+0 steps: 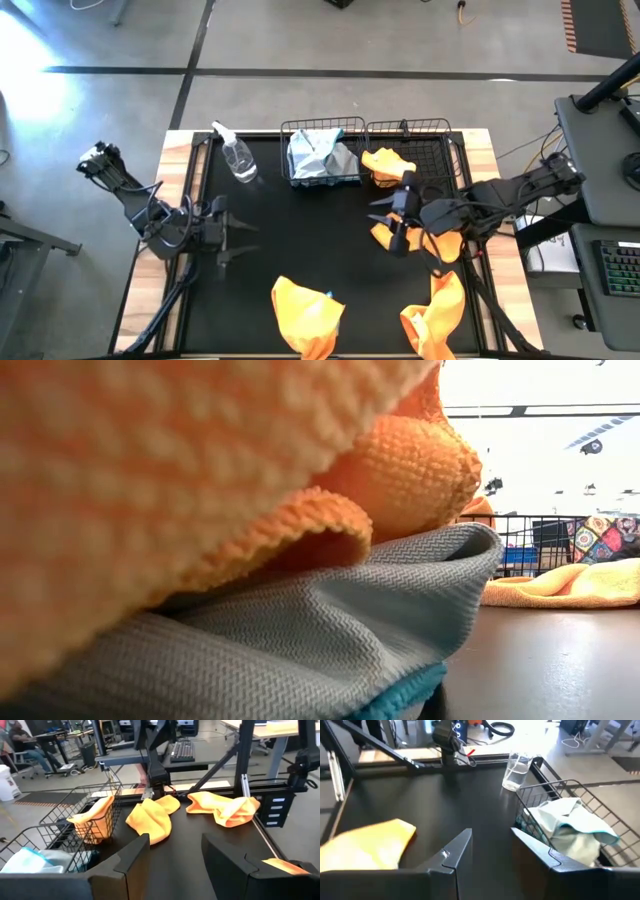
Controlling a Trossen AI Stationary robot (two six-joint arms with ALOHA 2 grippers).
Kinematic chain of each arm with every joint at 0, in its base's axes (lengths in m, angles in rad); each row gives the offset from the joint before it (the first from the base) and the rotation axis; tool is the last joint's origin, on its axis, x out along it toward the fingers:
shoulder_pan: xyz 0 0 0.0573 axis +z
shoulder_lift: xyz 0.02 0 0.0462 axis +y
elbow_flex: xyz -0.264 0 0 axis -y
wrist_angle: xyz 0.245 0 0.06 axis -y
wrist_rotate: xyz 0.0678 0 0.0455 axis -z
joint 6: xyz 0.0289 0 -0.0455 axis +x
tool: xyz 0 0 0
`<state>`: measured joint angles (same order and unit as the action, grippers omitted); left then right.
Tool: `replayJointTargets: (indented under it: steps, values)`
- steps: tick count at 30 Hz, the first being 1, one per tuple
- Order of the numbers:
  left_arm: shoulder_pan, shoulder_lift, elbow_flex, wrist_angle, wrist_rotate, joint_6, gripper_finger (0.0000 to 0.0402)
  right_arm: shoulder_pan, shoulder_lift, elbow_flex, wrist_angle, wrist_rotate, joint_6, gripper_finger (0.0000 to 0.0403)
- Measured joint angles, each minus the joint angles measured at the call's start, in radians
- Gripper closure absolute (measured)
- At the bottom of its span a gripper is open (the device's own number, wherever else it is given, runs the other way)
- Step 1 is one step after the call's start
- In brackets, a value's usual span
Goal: Sort microfiber towel by color & place in baskets
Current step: Put the top right orange microfiber towel into the right black wire basket
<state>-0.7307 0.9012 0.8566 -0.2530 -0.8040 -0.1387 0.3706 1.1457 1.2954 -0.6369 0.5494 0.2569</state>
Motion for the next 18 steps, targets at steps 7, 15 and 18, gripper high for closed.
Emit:
replayJointTargets:
  steps: [7,15,18]
  values:
    - [0.008,0.000,-0.001,-0.001,-0.001,0.003,0.0237,0.000,-0.101,-0.063,-0.030,0.000,-0.013,0.0280]
    - [0.008,0.000,-0.001,0.004,-0.002,0.002,0.0237,0.000,-0.281,-0.262,0.127,-0.006,0.090,0.0280]
    - [0.008,0.000,-0.001,0.026,-0.003,0.002,0.0237,0.006,-0.323,-0.353,0.215,-0.009,0.084,0.0280]
